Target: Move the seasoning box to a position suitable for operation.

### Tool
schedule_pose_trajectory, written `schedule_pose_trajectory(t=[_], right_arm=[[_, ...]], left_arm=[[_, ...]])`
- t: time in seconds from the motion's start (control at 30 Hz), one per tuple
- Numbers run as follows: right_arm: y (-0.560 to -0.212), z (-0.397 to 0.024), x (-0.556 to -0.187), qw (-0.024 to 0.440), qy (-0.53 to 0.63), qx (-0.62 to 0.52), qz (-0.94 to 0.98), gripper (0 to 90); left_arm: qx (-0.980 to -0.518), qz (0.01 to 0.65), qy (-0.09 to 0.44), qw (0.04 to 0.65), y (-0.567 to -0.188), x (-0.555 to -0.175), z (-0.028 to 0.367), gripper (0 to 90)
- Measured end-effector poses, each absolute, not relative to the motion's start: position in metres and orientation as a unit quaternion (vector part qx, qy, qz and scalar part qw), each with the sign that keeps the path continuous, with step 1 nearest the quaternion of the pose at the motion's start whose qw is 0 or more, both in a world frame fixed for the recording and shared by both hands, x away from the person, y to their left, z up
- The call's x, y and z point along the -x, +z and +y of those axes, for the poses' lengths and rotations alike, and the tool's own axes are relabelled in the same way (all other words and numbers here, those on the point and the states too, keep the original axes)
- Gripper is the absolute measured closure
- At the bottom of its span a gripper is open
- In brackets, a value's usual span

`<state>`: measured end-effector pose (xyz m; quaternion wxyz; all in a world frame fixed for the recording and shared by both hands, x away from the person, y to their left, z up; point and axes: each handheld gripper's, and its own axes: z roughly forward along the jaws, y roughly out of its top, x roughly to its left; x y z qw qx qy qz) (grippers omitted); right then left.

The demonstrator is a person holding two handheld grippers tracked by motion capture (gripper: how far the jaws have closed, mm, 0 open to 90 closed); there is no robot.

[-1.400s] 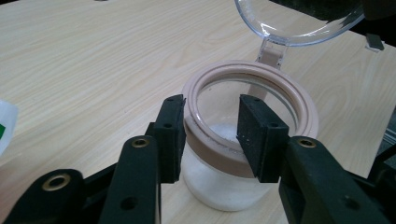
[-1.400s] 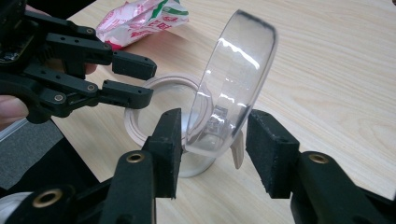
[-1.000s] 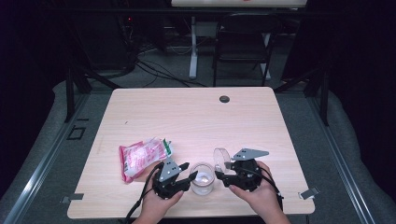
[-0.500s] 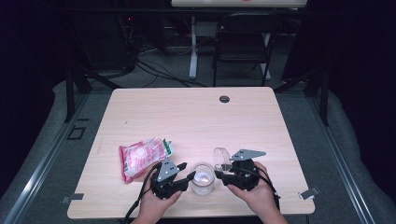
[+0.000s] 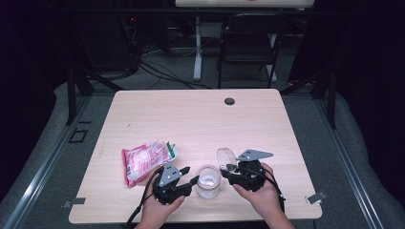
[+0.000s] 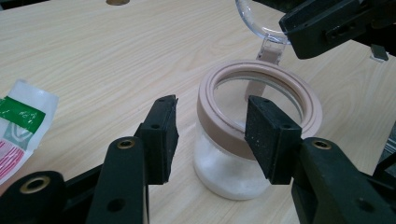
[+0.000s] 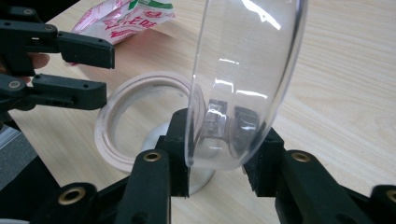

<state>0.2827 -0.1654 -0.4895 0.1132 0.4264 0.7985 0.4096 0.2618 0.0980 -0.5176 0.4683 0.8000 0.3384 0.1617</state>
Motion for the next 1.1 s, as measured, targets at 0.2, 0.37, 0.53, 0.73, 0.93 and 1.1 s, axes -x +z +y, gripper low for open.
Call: schedule_pose_trajectory(t=[0.2,0.37,0.53,0.73,0.93,1.1], right_arm=[[-0.49,-0.166,-0.285,0.117,0.414,-0.431,0.793,67.7],[-0.489,-0.169,-0.288,0.118,0.413,-0.43,0.794,67.8],[-0.489,-0.17,-0.29,0.12,0.415,-0.433,0.791,67.8],[-0.489,-0.171,-0.291,0.124,0.418,-0.435,0.788,68.0],[-0.488,-0.174,-0.294,0.121,0.423,-0.437,0.785,68.0],[-0.487,-0.175,-0.296,0.123,0.426,-0.439,0.781,68.3]], left_arm=[[-0.8,0.339,0.164,0.468,-0.517,-0.262,0.1,53.8],[-0.8,0.34,0.165,0.466,-0.517,-0.262,0.101,53.9],[-0.8,0.342,0.163,0.465,-0.517,-0.262,0.102,53.9],[-0.798,0.345,0.167,0.465,-0.517,-0.263,0.104,53.9],[-0.798,0.346,0.167,0.464,-0.517,-0.263,0.106,53.8],[-0.798,0.349,0.168,0.462,-0.517,-0.263,0.107,53.8]])
